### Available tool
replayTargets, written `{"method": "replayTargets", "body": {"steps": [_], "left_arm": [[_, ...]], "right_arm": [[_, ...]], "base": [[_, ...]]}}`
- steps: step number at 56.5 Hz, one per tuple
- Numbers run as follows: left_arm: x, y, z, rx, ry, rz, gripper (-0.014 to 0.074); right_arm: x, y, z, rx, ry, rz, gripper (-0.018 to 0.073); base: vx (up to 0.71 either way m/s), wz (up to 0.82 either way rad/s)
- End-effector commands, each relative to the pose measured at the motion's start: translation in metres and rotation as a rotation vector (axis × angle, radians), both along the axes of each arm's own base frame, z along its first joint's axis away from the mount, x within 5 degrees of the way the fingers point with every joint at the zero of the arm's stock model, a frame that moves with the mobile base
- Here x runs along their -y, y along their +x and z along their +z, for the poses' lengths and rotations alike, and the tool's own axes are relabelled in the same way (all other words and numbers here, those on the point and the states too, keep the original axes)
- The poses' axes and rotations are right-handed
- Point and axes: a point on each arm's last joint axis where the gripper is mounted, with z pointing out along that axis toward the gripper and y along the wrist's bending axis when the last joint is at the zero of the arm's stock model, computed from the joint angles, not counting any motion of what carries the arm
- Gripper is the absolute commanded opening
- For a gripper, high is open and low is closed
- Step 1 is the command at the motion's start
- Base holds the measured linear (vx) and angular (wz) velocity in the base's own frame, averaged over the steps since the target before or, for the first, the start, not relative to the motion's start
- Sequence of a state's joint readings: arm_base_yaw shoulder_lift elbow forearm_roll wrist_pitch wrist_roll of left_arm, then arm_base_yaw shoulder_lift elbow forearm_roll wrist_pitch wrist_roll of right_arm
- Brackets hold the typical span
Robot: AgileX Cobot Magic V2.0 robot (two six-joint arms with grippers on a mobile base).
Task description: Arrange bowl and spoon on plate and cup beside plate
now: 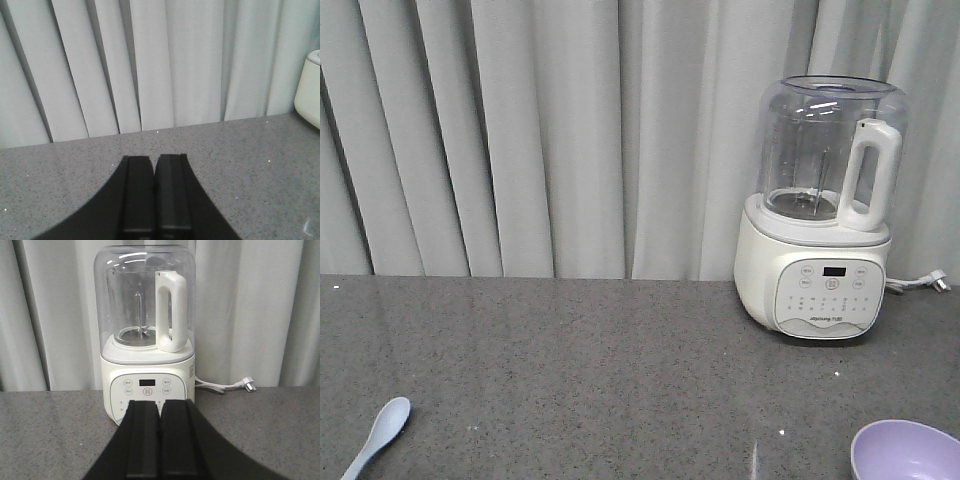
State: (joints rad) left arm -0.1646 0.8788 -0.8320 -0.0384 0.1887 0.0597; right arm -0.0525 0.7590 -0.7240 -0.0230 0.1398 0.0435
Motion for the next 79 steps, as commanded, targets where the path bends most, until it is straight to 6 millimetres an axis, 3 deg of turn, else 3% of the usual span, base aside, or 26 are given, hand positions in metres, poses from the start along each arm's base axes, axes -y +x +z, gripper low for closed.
{"method": "replayTargets", "body": {"steps": [1,15,22,27,34,45,54,79], "left_arm": [[-0.001,-0.003,0.023,0.139,-0.029,0.003,0.0124],[-0.001,-0.003,0.021,0.132,0.002,0.001,0.0483],[-0.001,-0.003,0.015,0.064,0.031,-0.001,0.0618],[-0.003,0.000,0.005,-0.040,0.044,0.010,0.0622],[-0.010,0.021,-0.009,-0.219,0.061,0.055,0.0585],[-0.014,0.076,-0.033,-0.524,0.093,0.084,0.0561],[-0.012,0.114,-0.072,-0.762,0.121,0.076,0.0561],[-0.009,0.154,-0.141,-0.946,0.150,0.064,0.0561]], "right_arm": [[0.000,-0.002,0.020,0.125,-0.026,-0.001,0.0136],[0.000,-0.002,0.019,0.107,-0.023,-0.001,0.0540],[0.000,-0.002,0.019,0.107,-0.023,-0.001,0.0631],[0.000,-0.002,0.019,0.108,-0.021,0.001,0.0630],[-0.006,-0.002,0.019,0.108,-0.015,0.041,0.0596],[-0.011,0.000,0.013,0.049,-0.016,0.067,0.0546],[-0.011,0.005,0.006,-0.005,-0.015,0.067,0.0543],[-0.011,0.011,0.003,-0.028,-0.015,0.067,0.0543]], "base": [[0.00,0.00],[0.00,0.00],[0.00,0.00],[0.00,0.00],[0.00,0.00],[0.00,0.00],[0.00,0.00],[0.00,0.00]]}}
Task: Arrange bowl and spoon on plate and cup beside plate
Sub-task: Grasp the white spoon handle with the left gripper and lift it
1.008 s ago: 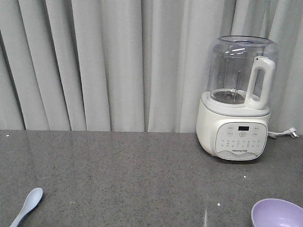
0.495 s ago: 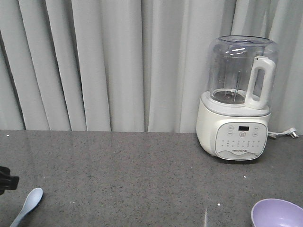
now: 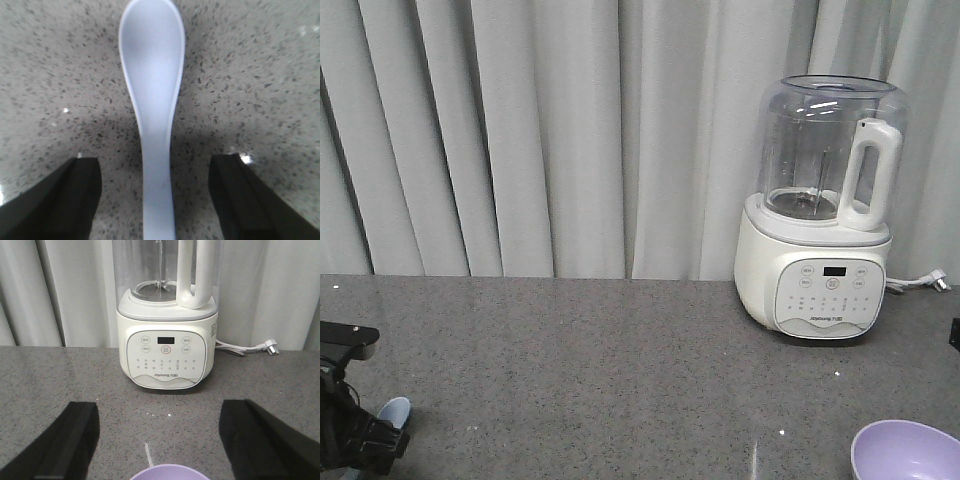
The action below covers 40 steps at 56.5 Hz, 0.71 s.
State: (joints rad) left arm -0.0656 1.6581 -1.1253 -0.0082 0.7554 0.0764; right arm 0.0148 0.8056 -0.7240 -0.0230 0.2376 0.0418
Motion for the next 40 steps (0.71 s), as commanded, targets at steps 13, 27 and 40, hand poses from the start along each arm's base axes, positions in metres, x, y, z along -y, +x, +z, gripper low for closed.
{"method": "replayTargets", "body": {"steps": [13,27,40], "left_arm": [[0.001,0.023,-0.001,0.061,-0.009,0.003,0.0530],[0.002,0.026,-0.005,-0.029,-0.014,0.007,0.0306],[0.003,0.023,-0.003,-0.056,-0.015,0.008,-0.0009]], "right_arm": [[0.000,0.001,0.019,0.113,-0.012,0.003,0.0543],[0.000,0.001,0.019,0.112,-0.031,0.003,0.0543],[0.000,0.001,0.019,0.112,-0.031,0.003,0.0543]], "base": [[0.00,0.00],[0.00,0.00],[0.00,0.00]]}}
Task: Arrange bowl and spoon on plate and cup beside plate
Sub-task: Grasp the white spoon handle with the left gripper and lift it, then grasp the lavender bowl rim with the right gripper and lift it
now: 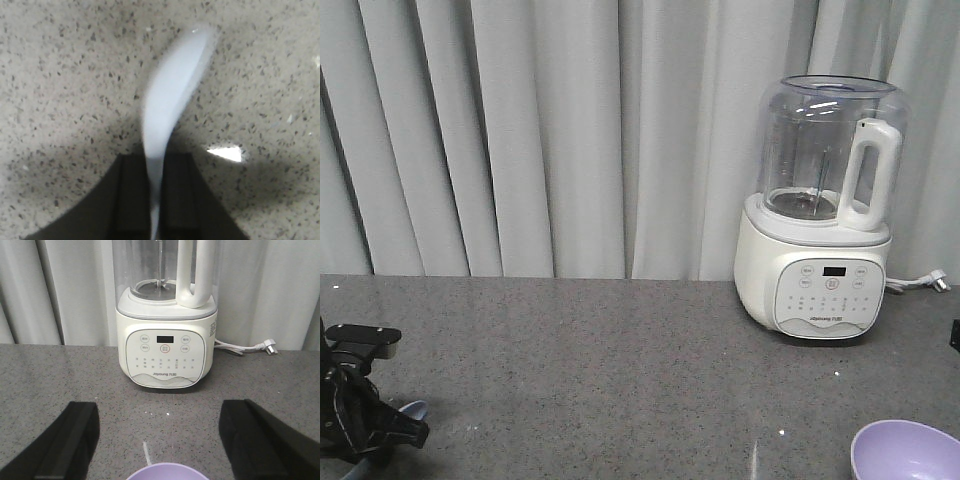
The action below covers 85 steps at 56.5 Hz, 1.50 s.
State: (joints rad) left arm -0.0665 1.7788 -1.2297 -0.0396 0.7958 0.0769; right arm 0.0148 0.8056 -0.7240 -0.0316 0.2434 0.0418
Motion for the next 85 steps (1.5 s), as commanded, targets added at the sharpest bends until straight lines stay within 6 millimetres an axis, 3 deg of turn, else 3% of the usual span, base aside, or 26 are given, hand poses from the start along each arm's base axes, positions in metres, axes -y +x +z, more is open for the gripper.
{"method": "replayTargets", "body": {"steps": [1,7,16,26,35,43,55,62,79,85], "left_arm": [[-0.001,-0.004,0.013,0.005,0.004,-0.002,-0.0008],[0.002,-0.009,0.032,0.063,-0.041,0.015,-0.0007],[0.003,-0.031,0.088,0.246,-0.095,0.015,-0.0006],[0.004,-0.079,0.161,0.511,-0.148,-0.010,-0.0003],[0.001,-0.118,0.199,0.657,-0.156,-0.018,-0.0003],[0.000,-0.134,0.210,0.690,-0.159,-0.024,-0.0003],[0.000,-0.138,0.210,0.676,-0.161,-0.027,-0.0003],[0.001,-0.138,0.211,0.681,-0.169,-0.025,-0.0003],[0.001,-0.137,0.210,0.681,-0.169,-0.025,-0.0003],[0.001,-0.137,0.210,0.681,-0.169,-0.025,-0.0003]], "right_arm": [[0.000,0.001,0.019,0.117,-0.022,0.004,0.0543],[0.000,0.001,0.019,0.109,-0.022,0.003,0.0543],[0.001,0.000,0.015,0.060,-0.032,0.001,0.0543],[0.003,0.003,0.021,-0.140,-0.013,-0.033,0.0543],[0.012,0.023,0.024,-0.370,0.005,-0.156,0.0543],[0.021,0.047,0.011,-0.537,-0.034,-0.231,0.0542],[0.058,0.075,-0.030,-0.736,0.054,-0.301,0.0525],[0.061,0.092,-0.054,-0.814,0.154,-0.224,0.0516],[0.065,0.121,-0.096,-0.914,0.185,-0.189,0.0506],[0.067,0.128,-0.109,-0.947,0.179,-0.182,0.0459]], "base": [[0.00,0.00],[0.00,0.00],[0.00,0.00],[0.00,0.00],[0.00,0.00],[0.00,0.00],[0.00,0.00],[0.00,0.00],[0.00,0.00],[0.00,0.00]]}}
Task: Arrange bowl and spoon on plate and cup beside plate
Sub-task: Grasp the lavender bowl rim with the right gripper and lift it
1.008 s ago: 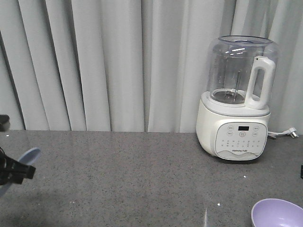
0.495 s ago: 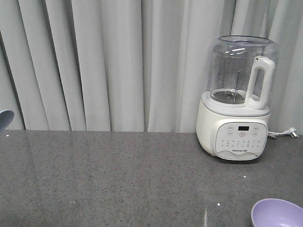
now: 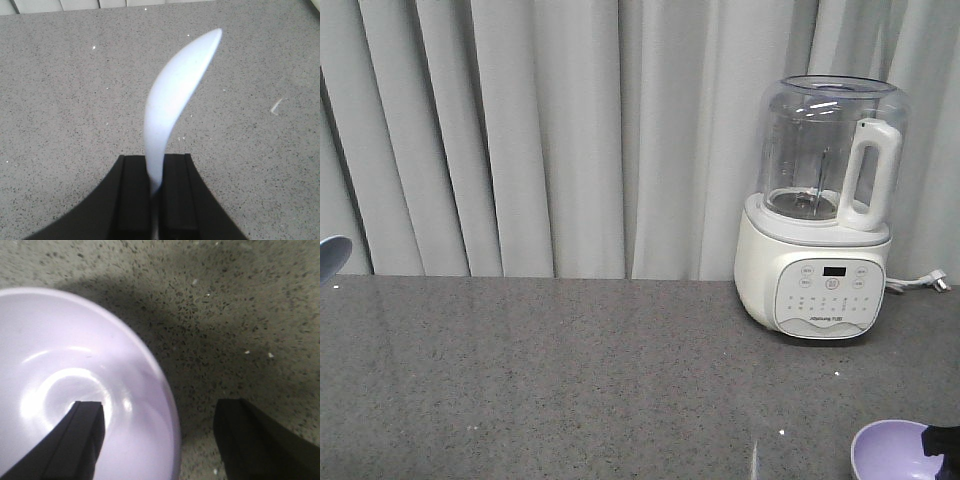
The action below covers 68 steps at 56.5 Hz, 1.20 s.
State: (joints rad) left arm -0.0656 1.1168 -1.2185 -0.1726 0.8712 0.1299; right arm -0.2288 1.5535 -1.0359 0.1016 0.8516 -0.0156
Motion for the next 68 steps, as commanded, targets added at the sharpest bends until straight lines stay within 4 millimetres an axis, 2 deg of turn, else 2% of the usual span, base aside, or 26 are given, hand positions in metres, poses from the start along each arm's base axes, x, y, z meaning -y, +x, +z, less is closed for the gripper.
{"method": "replayTargets", "body": {"steps": [1,6,14,18,23,30,37,41,46,53,59,60,68], "left_arm": [[0.001,-0.002,0.017,0.108,-0.031,0.007,-0.0003],[0.001,-0.002,0.017,0.111,-0.031,0.008,-0.0003],[0.001,-0.002,0.017,0.114,-0.031,0.008,-0.0002],[0.001,-0.001,0.018,0.119,-0.032,0.009,0.0000],[0.000,-0.001,0.019,0.129,-0.033,0.011,0.0000],[0.001,0.000,0.020,0.142,-0.039,0.013,0.0000],[0.000,-0.002,0.019,0.146,-0.037,0.013,0.0000],[0.000,-0.007,0.017,0.177,-0.041,0.021,0.0000],[-0.002,-0.019,0.008,0.219,-0.049,0.032,0.0000],[-0.005,-0.046,-0.003,0.296,-0.030,0.032,0.0000],[-0.007,-0.074,-0.009,0.371,-0.021,0.031,0.0000],[-0.009,-0.096,-0.013,0.416,-0.022,0.031,0.0000],[-0.011,-0.123,-0.021,0.468,-0.027,0.031,0.0000]], "right_arm": [[0.005,0.009,0.010,0.077,-0.027,0.013,0.0446],[0.005,0.012,0.004,0.063,-0.025,0.017,0.0321],[0.006,0.012,0.006,0.077,-0.041,0.031,-0.0015],[0.006,0.010,0.013,0.107,-0.056,0.035,-0.0015],[-0.001,0.005,0.034,0.196,-0.093,0.081,-0.0011],[-0.028,-0.009,0.079,0.409,-0.148,0.220,-0.0011],[-0.062,-0.037,0.129,0.677,-0.184,0.376,-0.0010],[-0.075,-0.056,0.152,0.805,-0.177,0.417,-0.0010],[-0.084,-0.078,0.172,0.910,-0.162,0.438,-0.0009],[-0.087,-0.106,0.183,1.014,-0.160,0.438,-0.0009],[-0.083,-0.132,0.174,1.082,-0.167,0.411,-0.0009],[-0.081,-0.153,0.168,1.132,-0.178,0.399,-0.0009],[-0.079,-0.179,0.162,1.180,-0.186,0.394,-0.0009]], "base": [[0.00,0.00],[0.00,0.00],[0.00,0.00],[0.00,0.00],[0.00,0.00],[0.00,0.00],[0.00,0.00],[0.00,0.00],[0.00,0.00],[0.00,0.00],[0.00,0.00],[0.00,0.00],[0.00,0.00]]}}
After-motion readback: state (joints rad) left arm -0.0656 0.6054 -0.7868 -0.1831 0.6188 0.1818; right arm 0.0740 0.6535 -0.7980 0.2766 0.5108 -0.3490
